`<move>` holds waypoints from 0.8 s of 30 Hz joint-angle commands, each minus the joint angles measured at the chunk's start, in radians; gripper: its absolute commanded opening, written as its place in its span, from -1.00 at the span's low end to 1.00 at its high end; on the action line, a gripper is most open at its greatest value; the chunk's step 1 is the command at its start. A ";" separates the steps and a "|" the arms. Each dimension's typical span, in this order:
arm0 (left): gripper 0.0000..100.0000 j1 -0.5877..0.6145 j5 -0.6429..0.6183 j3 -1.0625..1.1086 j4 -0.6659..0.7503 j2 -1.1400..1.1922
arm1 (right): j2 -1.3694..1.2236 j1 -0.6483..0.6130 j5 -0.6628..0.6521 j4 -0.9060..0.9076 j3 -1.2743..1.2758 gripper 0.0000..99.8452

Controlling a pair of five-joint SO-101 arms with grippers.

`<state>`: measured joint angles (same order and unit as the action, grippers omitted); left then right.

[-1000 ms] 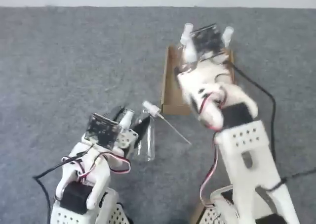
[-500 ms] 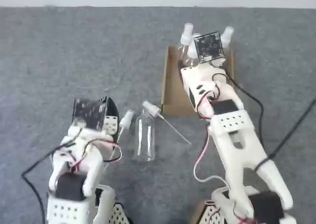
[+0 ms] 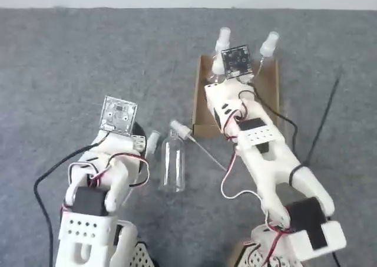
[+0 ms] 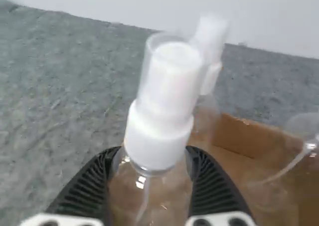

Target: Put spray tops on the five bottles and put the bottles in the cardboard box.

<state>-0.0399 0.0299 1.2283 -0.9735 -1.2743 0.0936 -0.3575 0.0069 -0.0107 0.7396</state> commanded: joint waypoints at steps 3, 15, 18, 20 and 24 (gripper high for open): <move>-0.98 -0.002 -0.002 -0.047 0.026 0.005 | -0.033 -0.001 0.006 -0.091 -0.014 -0.99; -0.98 -0.002 -0.002 -0.042 0.028 0.005 | -0.077 -0.001 0.006 -0.085 -0.012 -0.99; -0.98 -0.002 -0.002 -0.042 0.028 0.005 | -0.077 -0.002 0.006 -0.085 0.005 -0.99; -0.98 -0.002 -0.002 -0.042 0.028 0.005 | -0.076 -0.005 0.002 -0.085 0.014 -0.99; -0.98 -0.002 -0.002 -0.042 0.028 0.005 | -0.074 -0.008 -0.060 -0.088 0.026 -0.99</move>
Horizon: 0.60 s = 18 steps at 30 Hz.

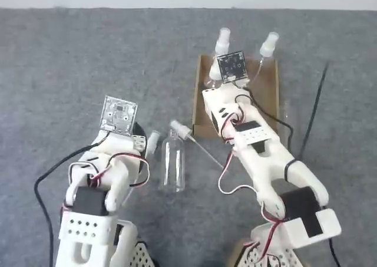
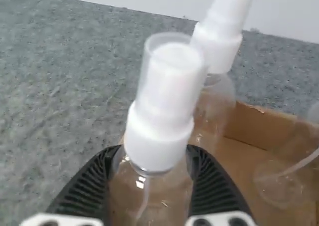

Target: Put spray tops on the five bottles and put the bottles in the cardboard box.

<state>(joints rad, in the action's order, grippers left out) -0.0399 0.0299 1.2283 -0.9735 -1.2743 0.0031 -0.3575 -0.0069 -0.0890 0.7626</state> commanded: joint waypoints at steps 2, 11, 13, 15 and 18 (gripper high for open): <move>-0.98 -0.002 -0.002 -0.042 0.028 0.005 | 0.015 -0.010 -0.044 -0.008 0.003 -0.99; -0.98 -0.002 -0.002 -0.042 0.028 0.005 | 0.015 -0.010 -0.044 -0.007 0.005 -0.76; -0.98 -0.002 -0.002 -0.042 0.028 0.005 | 0.016 -0.010 -0.048 -0.007 0.009 -0.67; -0.98 -0.002 -0.002 -0.042 0.029 0.005 | 0.018 -0.012 -0.049 -0.007 0.014 -0.60; -0.98 -0.002 -0.002 -0.042 0.029 0.005 | 0.016 -0.012 -0.049 -0.008 0.014 -0.52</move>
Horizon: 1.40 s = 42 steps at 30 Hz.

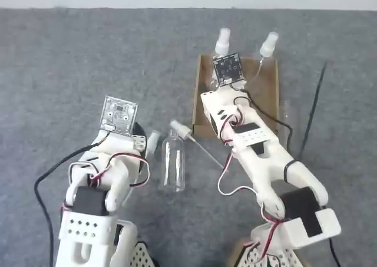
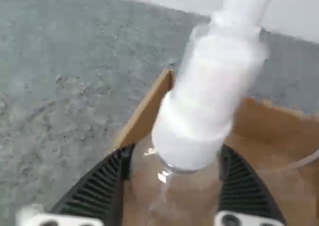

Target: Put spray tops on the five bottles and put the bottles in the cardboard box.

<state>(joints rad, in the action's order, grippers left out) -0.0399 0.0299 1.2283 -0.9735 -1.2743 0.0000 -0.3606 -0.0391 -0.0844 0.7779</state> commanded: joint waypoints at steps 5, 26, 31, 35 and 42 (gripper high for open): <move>-0.98 -0.002 -0.002 -0.042 0.029 0.005 | 0.021 -0.008 -0.017 -0.013 -0.002 -0.43; -0.98 0.000 -0.002 -0.041 0.029 0.005 | 0.240 -0.031 -0.018 0.142 -0.063 -0.42; -0.98 0.002 -0.002 -0.041 0.029 0.005 | 0.461 -0.035 -0.018 0.288 -0.064 -0.43; -0.98 0.005 -0.002 -0.041 0.029 0.008 | 0.619 -0.035 -0.018 0.441 -0.064 -0.43; -0.98 0.006 -0.028 -0.041 0.029 0.012 | 0.796 -0.087 -0.012 0.691 -0.064 -0.43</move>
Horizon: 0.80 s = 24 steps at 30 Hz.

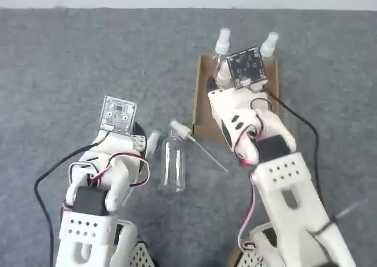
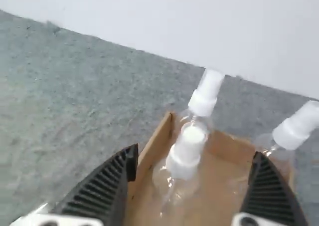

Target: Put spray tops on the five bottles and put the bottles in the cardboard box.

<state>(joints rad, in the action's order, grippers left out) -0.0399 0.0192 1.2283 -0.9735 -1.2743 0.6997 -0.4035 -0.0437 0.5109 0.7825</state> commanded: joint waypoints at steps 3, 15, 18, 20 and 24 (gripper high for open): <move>-0.98 0.008 -0.017 -0.041 0.029 0.012 | 0.130 -0.151 -0.008 0.211 -0.069 -0.43; -0.98 0.170 -0.017 -0.065 0.066 0.012 | 0.093 -0.470 0.175 0.343 -0.035 -0.43; -0.98 0.222 -0.017 -0.079 0.071 0.012 | 0.012 -0.483 0.216 0.329 -0.021 -0.43; -0.98 0.264 -0.018 -0.088 0.071 0.012 | -0.058 -0.492 0.242 0.295 -0.020 -0.43; -0.98 0.308 -0.018 -0.088 0.072 0.006 | -0.188 -0.501 0.267 0.209 -0.025 -0.43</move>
<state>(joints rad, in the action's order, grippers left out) 0.2363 0.0100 1.1945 -0.9244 -1.2712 0.5769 -0.8961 0.1956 0.7871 0.7825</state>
